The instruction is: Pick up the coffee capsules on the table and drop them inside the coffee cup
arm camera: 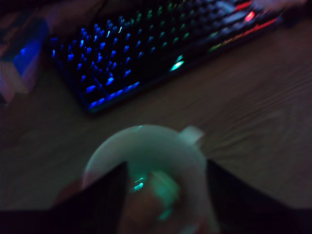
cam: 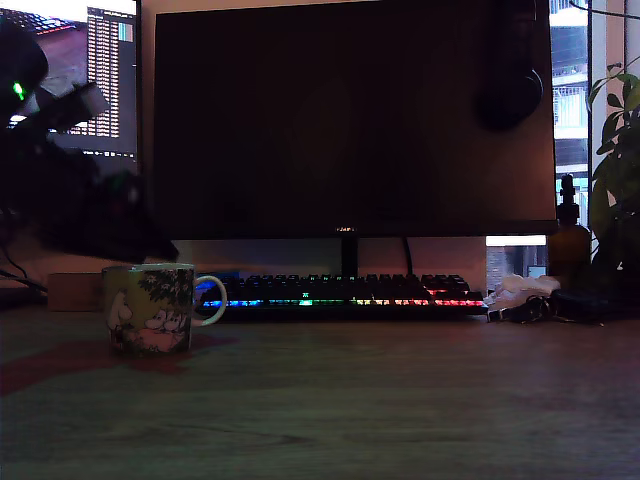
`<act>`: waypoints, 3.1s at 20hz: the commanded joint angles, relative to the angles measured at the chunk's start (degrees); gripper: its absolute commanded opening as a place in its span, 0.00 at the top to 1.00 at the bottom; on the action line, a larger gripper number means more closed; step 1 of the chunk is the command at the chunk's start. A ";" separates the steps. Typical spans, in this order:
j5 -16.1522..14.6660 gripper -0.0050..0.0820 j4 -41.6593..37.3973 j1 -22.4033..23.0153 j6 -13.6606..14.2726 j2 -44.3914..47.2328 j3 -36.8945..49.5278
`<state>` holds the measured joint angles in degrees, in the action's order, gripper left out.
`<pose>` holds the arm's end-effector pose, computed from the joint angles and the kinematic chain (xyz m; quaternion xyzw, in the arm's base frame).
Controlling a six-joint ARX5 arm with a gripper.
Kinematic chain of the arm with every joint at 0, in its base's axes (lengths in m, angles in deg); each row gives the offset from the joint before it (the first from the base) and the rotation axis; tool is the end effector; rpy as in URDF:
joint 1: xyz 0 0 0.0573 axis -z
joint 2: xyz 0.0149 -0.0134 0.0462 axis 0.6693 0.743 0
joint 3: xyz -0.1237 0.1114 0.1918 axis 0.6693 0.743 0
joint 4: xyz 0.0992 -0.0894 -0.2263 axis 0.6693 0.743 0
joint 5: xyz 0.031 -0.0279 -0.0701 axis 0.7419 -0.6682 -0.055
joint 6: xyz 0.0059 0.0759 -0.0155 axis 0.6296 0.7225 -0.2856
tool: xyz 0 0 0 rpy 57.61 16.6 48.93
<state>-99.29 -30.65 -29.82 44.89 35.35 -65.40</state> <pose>0.3158 -0.0964 0.1605 0.0396 0.2514 -0.3347 0.9073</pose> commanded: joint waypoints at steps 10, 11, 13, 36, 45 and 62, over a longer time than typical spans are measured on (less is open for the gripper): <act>-2.56 0.96 15.96 -0.02 -3.43 -19.63 0.11; -2.58 0.96 17.84 -0.02 -3.72 -20.22 0.11; -2.62 0.96 21.70 0.22 -3.87 -21.49 0.11; -0.55 0.96 33.70 6.29 -10.75 -56.00 13.38; -0.20 0.96 34.14 10.14 -10.78 -55.91 14.38; 11.67 0.96 22.40 27.47 -13.97 -37.53 18.23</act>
<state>-87.88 -7.29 -2.70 31.30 -3.29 -47.96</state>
